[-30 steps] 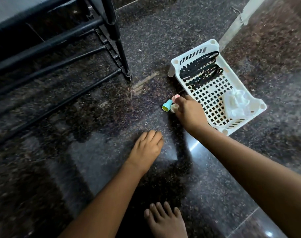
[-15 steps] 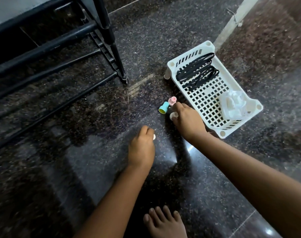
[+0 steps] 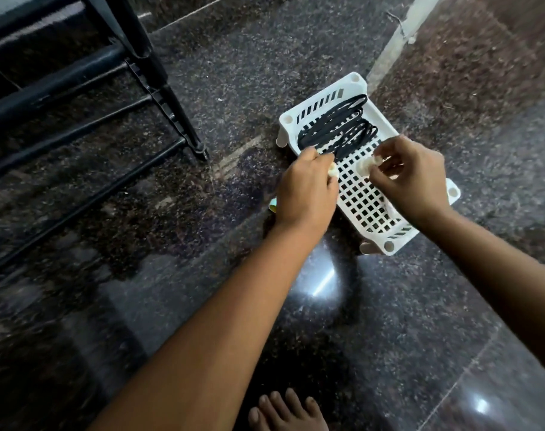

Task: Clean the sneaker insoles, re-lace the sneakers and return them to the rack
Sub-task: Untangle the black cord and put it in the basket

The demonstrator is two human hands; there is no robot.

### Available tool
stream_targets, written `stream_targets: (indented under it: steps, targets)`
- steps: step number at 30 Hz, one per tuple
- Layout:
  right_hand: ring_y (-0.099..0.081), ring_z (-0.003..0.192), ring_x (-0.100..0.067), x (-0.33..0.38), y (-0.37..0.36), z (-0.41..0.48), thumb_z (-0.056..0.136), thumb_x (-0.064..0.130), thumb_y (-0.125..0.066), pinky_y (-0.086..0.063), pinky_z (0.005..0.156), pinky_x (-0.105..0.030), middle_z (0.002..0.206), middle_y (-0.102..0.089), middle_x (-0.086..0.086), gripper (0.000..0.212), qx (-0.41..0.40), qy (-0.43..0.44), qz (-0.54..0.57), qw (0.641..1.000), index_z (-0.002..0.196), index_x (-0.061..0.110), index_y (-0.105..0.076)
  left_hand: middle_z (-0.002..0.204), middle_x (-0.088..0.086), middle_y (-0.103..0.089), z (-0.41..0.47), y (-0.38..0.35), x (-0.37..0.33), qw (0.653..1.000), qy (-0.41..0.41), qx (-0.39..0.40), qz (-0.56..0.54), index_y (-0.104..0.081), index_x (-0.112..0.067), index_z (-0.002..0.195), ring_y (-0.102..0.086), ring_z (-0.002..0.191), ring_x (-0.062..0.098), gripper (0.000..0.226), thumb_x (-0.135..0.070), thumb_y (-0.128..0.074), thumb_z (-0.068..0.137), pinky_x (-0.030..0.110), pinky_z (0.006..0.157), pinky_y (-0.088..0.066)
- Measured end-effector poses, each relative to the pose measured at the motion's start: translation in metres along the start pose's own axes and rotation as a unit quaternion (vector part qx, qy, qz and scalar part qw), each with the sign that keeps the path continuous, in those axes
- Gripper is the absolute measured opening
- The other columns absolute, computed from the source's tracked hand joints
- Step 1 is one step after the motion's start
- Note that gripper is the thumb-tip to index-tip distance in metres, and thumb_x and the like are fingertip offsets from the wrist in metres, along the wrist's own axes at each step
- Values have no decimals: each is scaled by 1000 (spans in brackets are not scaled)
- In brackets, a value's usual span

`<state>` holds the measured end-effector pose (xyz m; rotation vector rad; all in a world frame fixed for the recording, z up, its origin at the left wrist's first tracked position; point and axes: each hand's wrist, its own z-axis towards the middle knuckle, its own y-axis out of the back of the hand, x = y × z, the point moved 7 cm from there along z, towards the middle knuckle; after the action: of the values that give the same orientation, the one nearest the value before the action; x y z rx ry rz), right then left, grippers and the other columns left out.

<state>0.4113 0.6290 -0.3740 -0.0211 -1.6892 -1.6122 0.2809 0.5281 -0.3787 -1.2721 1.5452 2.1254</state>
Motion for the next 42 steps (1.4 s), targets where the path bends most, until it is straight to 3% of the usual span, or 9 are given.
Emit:
stream_targets:
  steps: [4, 9, 14, 19, 28, 33, 37, 39, 42]
  targets:
    - [-64, 70, -24, -17, -8, 15, 77, 12, -68, -53, 71, -44, 81, -67, -2, 12, 20, 12, -38, 999, 87, 13, -62, 105, 6, -66, 15, -27, -3, 999, 5, -4, 42, -62, -13, 113, -62, 94, 25, 31, -12, -65, 82, 35, 82, -46]
    - [-45, 82, -19, -24, -15, 25, 81, 22, -65, -39, 68, -35, 92, -69, 1, 12, 33, 46, -132, 990, 92, 17, -62, 96, -4, -69, 20, -42, 3, 995, 38, -23, 89, -59, -23, 103, -54, 100, 19, 26, -29, -70, 81, 37, 98, -22]
    - [-46, 92, -24, -19, -16, 34, 83, 30, -63, -28, 82, -38, 94, -69, 3, 14, 34, 66, -176, 982, 95, 22, -64, 94, -7, -68, 27, -52, 4, 993, 12, -32, 110, -60, -25, 95, -47, 104, 19, 21, -30, -72, 78, 37, 90, -26]
    - [-46, 93, -22, -21, -19, 34, 84, 34, -61, -22, 83, -36, 93, -70, 4, 15, 42, 65, -199, 977, 95, 24, -63, 94, -9, -67, 23, -61, 2, 991, 4, -19, 132, -58, -27, 95, -46, 105, 16, 22, -29, -71, 79, 33, 83, -19]
    - [-46, 93, -22, -18, -22, 30, 82, 34, -57, -25, 84, -41, 96, -68, 3, 17, 47, 45, -228, 972, 96, 24, -60, 98, -9, -64, 20, -64, 5, 989, -12, -15, 149, -58, -27, 96, -46, 106, 17, 24, -33, -72, 77, 35, 85, -21]
    - [-51, 94, -26, 18, -14, 17, 80, 31, -56, -27, 81, -36, 100, -62, -1, 23, -4, 111, -195, 975, 99, 19, -61, 97, -10, -64, 3, -37, 19, 985, -15, -140, 104, -64, -27, 98, -50, 93, 17, 27, -40, -70, 74, 32, 77, -23]
    - [-61, 76, -29, 66, -46, -2, 81, 18, -46, -44, 70, -36, 86, -64, -8, 23, 82, 242, -123, 959, 91, 9, -64, 96, -7, -65, -28, -15, 73, 971, 122, -200, 56, -66, -26, 96, -52, 92, 20, 20, -31, -66, 76, 30, 73, -20]
    - [-62, 75, -32, 79, -76, -12, 87, 18, -42, -46, 63, -37, 90, -63, -13, 26, 157, 265, -161, 938, 95, 4, -62, 100, -3, -64, -36, -15, 95, 968, 178, -160, 74, -66, -24, 97, -52, 96, 25, 23, -30, -69, 75, 32, 74, -22]
    - [-61, 92, -33, 84, -119, -22, 97, 12, -39, -39, 61, -36, 113, -53, -16, 24, 267, 228, -247, 903, 116, 2, -50, 115, 2, -57, -32, -24, 110, 968, 211, -55, 127, -65, -23, 106, -47, 109, 26, 29, -31, -68, 79, 38, 86, -32]
